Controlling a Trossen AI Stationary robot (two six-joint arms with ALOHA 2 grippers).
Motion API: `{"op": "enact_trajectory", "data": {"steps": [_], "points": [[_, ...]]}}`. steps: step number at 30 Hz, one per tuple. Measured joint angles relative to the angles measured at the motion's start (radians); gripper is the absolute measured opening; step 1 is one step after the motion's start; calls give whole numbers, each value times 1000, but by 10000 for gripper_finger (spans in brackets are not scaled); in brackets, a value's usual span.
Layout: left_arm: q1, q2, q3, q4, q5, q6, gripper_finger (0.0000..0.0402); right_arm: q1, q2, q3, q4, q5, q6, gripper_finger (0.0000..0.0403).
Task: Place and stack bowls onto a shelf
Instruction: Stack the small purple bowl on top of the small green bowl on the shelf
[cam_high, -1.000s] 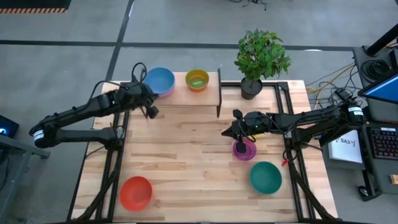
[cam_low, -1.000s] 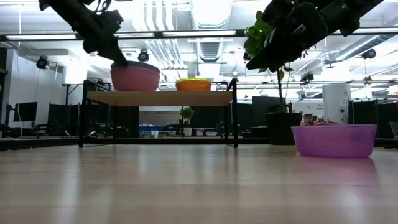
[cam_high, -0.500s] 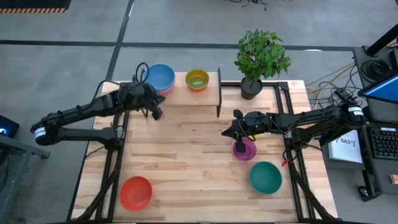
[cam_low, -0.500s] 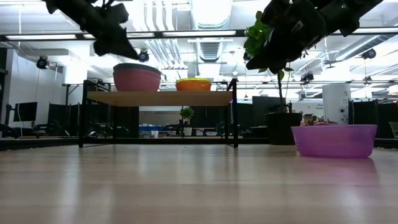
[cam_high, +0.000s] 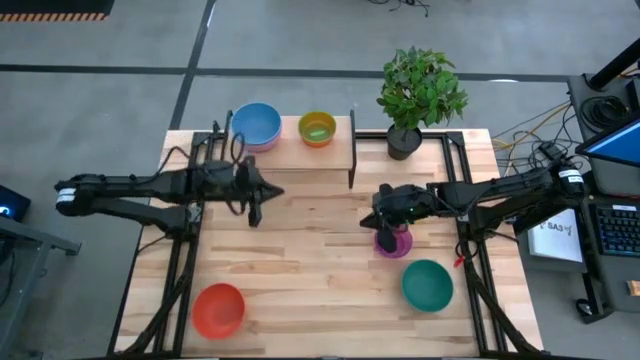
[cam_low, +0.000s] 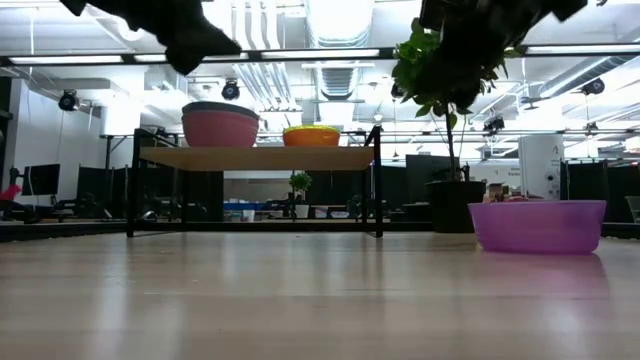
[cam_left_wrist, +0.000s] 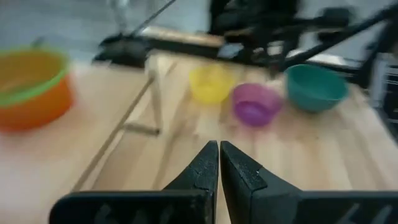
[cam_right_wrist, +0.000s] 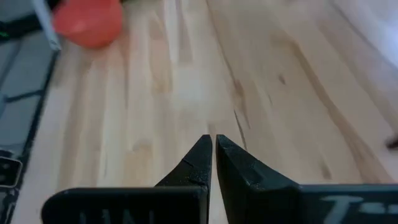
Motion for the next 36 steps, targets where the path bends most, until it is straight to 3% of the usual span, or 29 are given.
{"op": "enact_trajectory", "data": {"steps": [3, 7, 13, 18, 22, 29, 32, 36], "points": [[-60, 2, -21, 100, -74, 75, 0, 22, 30, 68, -179, 66, 93, 11], [-89, -2, -23, 132, -255, 157, 0, 21, 129, 196, -454, 88, 275, 11], [-87, -3, -33, 122, -496, 197, 0, 42, 370, 399, -771, 37, 395, 11], [-88, -6, -33, 112, -537, 203, 0, 40, 529, 540, -895, -71, 483, 24], [-88, -6, -33, 95, -538, 211, 0, 41, 622, 610, -938, -112, 511, 69], [-88, -8, -33, 60, -539, 208, 0, 40, 731, 622, -1010, -16, 571, 161], [-88, -9, -33, 58, -539, 207, 0, 40, 759, 612, -1000, -13, 576, 174], [-88, -13, -33, 58, -573, 203, 0, 43, 781, 611, -994, -2, 579, 163]]}}
